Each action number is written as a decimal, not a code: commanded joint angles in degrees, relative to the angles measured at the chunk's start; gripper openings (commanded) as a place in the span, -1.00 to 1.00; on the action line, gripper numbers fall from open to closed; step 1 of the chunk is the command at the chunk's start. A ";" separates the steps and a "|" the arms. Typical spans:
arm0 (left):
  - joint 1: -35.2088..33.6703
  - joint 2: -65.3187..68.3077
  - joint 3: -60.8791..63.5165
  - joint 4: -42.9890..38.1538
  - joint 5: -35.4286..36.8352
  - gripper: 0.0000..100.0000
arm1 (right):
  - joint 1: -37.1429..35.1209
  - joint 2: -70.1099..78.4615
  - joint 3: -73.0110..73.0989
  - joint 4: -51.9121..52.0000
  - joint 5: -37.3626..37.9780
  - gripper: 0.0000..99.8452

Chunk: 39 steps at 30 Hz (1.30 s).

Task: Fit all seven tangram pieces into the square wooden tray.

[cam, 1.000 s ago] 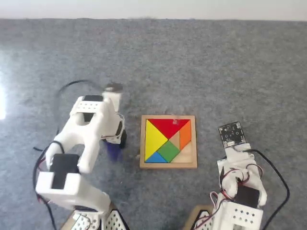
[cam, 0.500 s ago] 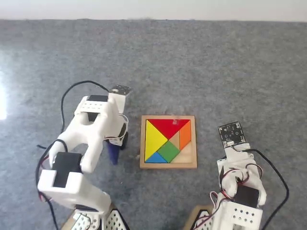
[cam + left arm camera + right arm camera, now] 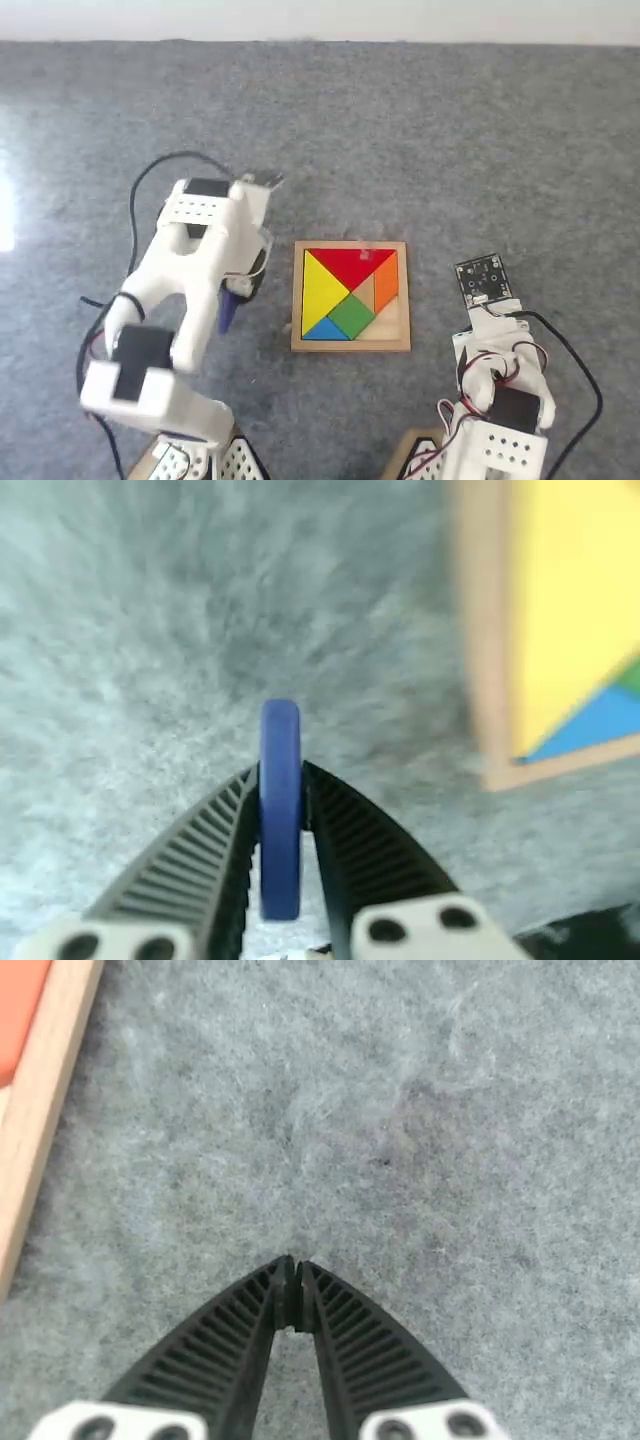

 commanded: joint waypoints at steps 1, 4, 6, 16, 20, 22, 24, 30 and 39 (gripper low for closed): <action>11.69 -9.93 -4.53 2.20 6.86 -0.98 | -0.57 -0.66 1.05 0.13 0.00 -0.97; 21.63 -11.25 -4.79 -3.60 9.93 -0.98 | -0.57 -0.66 1.05 0.13 0.00 -0.97; 25.41 -9.32 -4.70 -6.59 9.93 -0.98 | -0.57 -0.66 1.05 0.13 0.00 -0.97; 36.31 3.25 -4.79 -19.60 10.02 -0.98 | -0.57 -0.66 1.05 0.13 0.00 -0.97; 36.22 6.07 -5.05 -22.86 10.02 -0.98 | -0.57 -0.66 1.05 0.13 0.00 -0.97; 36.40 6.68 -5.05 -24.00 10.11 -0.98 | -0.66 -0.66 1.05 0.13 0.00 -0.97; 36.48 6.77 -5.05 -25.14 10.11 -0.98 | -0.66 -0.66 1.05 0.13 0.00 -0.97; 36.31 6.77 -5.14 -25.67 9.58 -0.97 | -0.66 -0.66 1.05 0.13 0.00 -0.97; 36.13 6.86 -4.70 -25.23 9.58 -0.72 | -0.66 -0.66 1.05 0.13 0.00 -0.97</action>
